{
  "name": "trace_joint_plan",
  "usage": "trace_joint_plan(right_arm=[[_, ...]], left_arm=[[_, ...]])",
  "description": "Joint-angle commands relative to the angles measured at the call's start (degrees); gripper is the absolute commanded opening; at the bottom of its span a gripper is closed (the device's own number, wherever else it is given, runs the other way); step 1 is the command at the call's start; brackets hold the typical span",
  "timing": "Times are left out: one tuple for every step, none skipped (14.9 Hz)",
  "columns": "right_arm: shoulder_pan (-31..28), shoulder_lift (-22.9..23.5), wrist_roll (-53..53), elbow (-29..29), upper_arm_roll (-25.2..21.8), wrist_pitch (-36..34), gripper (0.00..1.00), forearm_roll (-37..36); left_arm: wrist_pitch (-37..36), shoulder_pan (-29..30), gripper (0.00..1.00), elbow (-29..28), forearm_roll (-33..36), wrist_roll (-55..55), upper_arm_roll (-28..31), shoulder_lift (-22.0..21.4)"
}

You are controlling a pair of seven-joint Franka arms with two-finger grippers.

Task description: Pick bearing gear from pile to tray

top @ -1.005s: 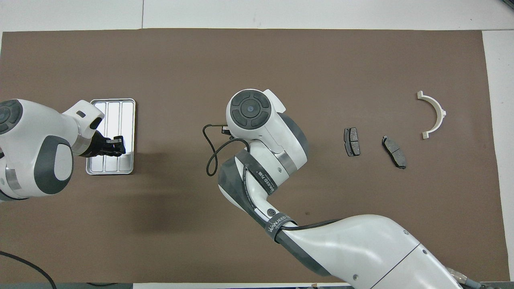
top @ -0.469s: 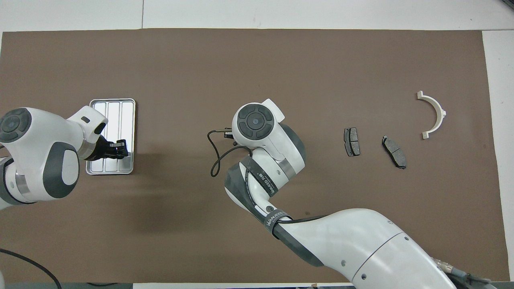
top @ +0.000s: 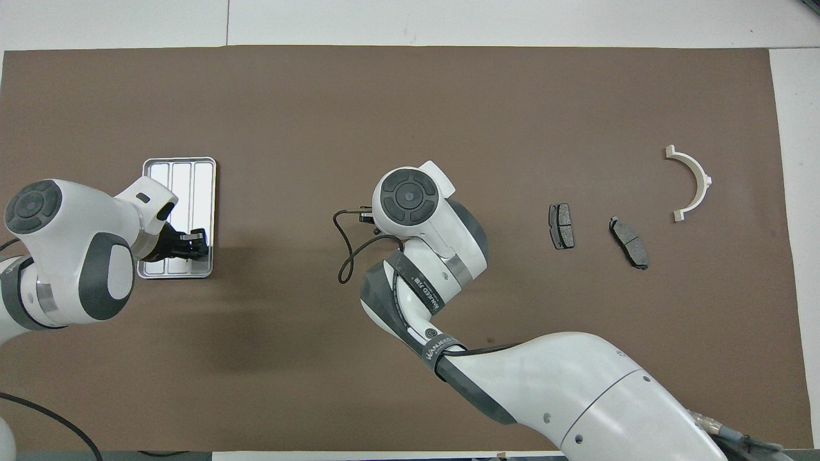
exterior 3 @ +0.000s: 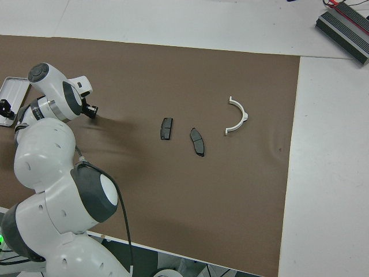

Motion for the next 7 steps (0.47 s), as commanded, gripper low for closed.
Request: trace_joint_plan(right_arm=[[-0.22, -0.81, 1.81, 0.27, 0.16, -1.19, 0.96, 0.26], [-0.48, -0.98, 1.90, 1.06, 0.16, -1.54, 0.97, 0.18], [-1.10, -1.24, 1.81, 2.20, 0.16, -2.76, 0.97, 0.09], [-1.45, -1.42, 1.73, 3.78, -0.10, -4.08, 0.97, -0.26], [-2.06, -1.59, 1.46, 4.92, -0.37, -5.31, 0.97, -0.44], [-3.55, -1.94, 0.33, 5.54, -0.37, -5.67, 0.98, -0.70], [-5.74, -3.34, -3.33, 5.46, -0.37, -5.67, 0.98, -0.97]], left_arm=[[2.10, 0.40, 0.12, -0.89, -0.37, 0.50, -0.15, -0.01], [2.10, 0.40, 0.12, -0.89, -0.37, 0.50, -0.15, 0.08], [2.19, 0.40, 0.13, -0.89, -0.37, 0.59, -0.15, 0.25], [2.19, 0.40, 0.16, -0.89, -0.28, 0.67, -0.07, 0.34], [2.19, 0.49, 0.18, -0.89, -0.28, 0.67, -0.15, 0.43], [2.19, 0.40, 0.33, -0.89, -0.28, 0.67, -0.15, 0.52], [2.19, 0.49, 0.53, -0.89, -0.28, 0.67, -0.15, 0.60]])
